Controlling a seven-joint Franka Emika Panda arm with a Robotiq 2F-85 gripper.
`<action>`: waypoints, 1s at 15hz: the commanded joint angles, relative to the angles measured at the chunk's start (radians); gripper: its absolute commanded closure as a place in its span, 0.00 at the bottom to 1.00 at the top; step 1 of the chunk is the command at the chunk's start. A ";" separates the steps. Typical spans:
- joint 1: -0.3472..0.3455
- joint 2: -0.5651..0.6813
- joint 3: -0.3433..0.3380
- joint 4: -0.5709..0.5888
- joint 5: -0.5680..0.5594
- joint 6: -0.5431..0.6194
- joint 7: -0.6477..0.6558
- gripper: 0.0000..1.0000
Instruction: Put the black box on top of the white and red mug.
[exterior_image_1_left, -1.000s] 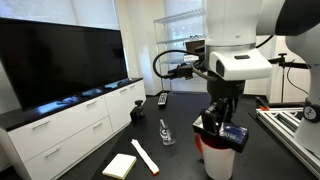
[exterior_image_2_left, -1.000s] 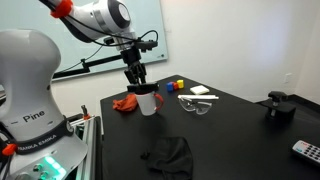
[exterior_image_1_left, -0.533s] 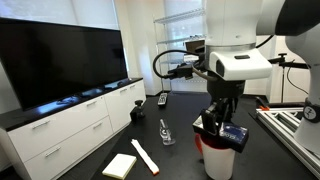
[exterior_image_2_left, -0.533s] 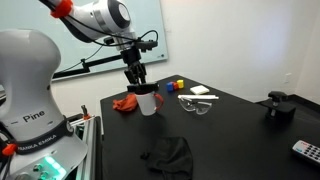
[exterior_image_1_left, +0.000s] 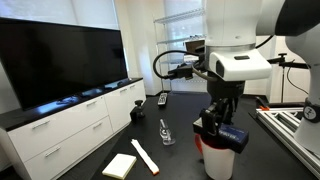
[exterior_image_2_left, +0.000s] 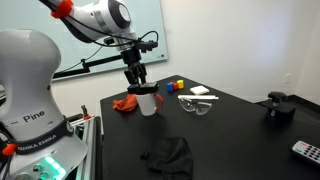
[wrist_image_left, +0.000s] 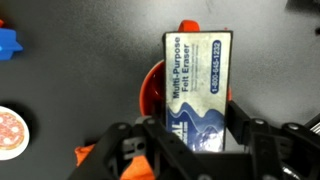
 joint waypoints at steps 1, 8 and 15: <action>0.000 0.002 -0.002 0.000 0.000 0.000 0.000 0.28; 0.000 0.007 -0.005 0.000 0.000 0.000 0.000 0.11; -0.024 -0.014 0.033 0.001 -0.002 -0.038 0.014 0.00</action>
